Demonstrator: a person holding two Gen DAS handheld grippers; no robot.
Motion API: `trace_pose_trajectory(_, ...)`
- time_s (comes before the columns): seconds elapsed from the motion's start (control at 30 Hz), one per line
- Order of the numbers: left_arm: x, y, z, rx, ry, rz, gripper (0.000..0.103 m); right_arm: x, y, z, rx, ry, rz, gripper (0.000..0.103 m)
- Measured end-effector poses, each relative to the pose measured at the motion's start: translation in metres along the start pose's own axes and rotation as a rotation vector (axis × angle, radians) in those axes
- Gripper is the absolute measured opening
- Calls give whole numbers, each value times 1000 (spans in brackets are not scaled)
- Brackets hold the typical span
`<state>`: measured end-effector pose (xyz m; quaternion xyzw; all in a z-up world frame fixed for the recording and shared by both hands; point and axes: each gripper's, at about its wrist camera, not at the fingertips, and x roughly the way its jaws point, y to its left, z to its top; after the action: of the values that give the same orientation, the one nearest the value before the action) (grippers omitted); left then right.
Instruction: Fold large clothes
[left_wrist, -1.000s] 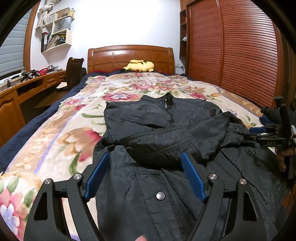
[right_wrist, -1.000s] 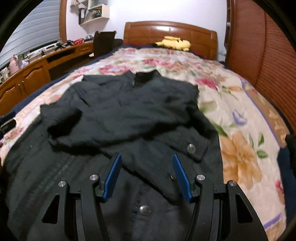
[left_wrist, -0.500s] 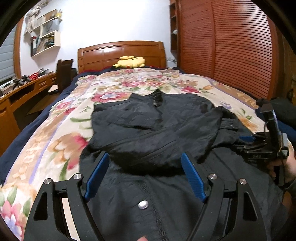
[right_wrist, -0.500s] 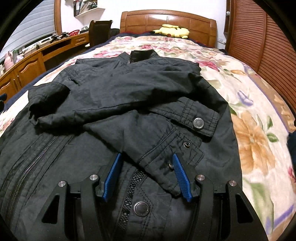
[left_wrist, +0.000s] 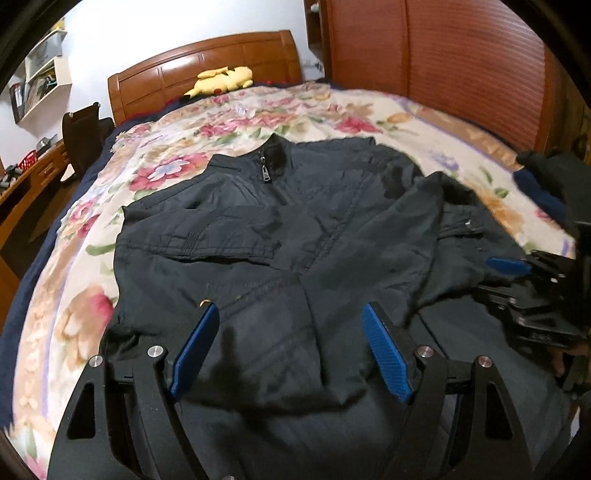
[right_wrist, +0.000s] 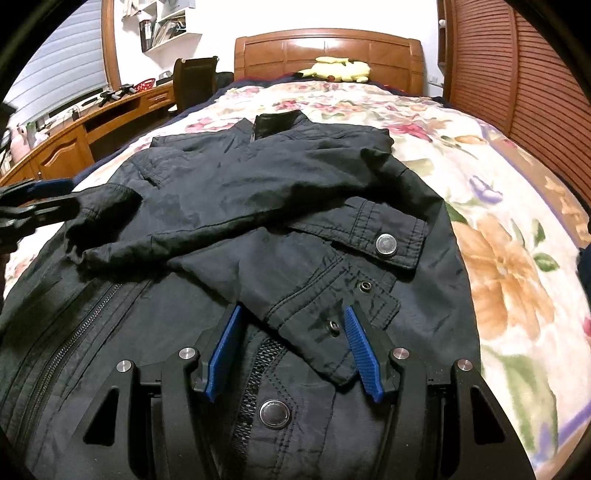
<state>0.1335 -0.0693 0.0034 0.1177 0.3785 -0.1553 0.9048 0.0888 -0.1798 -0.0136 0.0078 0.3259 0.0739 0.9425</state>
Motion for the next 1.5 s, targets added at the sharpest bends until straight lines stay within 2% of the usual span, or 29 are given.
trace_pose_trajectory(0.03, 4, -1, 2, 7, 13, 4, 80, 0, -1, 0, 1, -2, 1, 59)
trace_pose_trajectory(0.17, 29, 0, -1, 27, 105, 39, 57, 0, -3, 1, 1, 2, 4, 59)
trace_pose_trajectory(0.23, 31, 2, -6, 34, 117, 54, 48, 1, -3, 1, 1, 4, 6, 59)
trace_pose_trajectory(0.37, 14, 13, -15, 0, 78, 57, 32, 0, -3, 1, 0, 3, 6, 59)
trace_pose_trajectory(0.47, -14, 25, -15, -29, -12, 91, 26, 0, -3, 0, -2, 4, 4, 59)
trace_pose_trajectory(0.53, -38, 36, -12, -60, -91, 124, 25, 0, -4, 0, -3, 4, 5, 59)
trace_pose_trajectory(0.63, -66, 49, -10, -88, -166, 141, 24, 0, -4, 0, -2, 3, 6, 59)
trace_pose_trajectory(0.73, -79, 57, -13, -93, -184, 145, 24, 0, -4, 0, -4, 0, 6, 59)
trace_pose_trajectory(0.87, -83, 64, -32, -120, -163, 124, 27, 0, -5, -1, -4, 0, 8, 59)
trace_pose_trajectory(1.07, -84, 66, -72, -141, -117, 36, 28, 0, -6, 0, -10, 0, 7, 59)
trace_pose_trajectory(1.2, -100, 63, -90, -134, -122, 37, 28, 1, -7, -1, -11, 1, 8, 59)
trace_pose_trajectory(1.33, -118, 65, -104, -126, -149, 71, 29, 1, -6, 0, -11, 1, 8, 59)
trace_pose_trajectory(1.43, -127, 73, -109, -138, -166, 94, 47, 1, -7, 0, -15, 3, 8, 59)
trace_pose_trajectory(1.5, -130, 78, -111, -150, -165, 108, 48, 1, -7, 0, -16, 2, 7, 59)
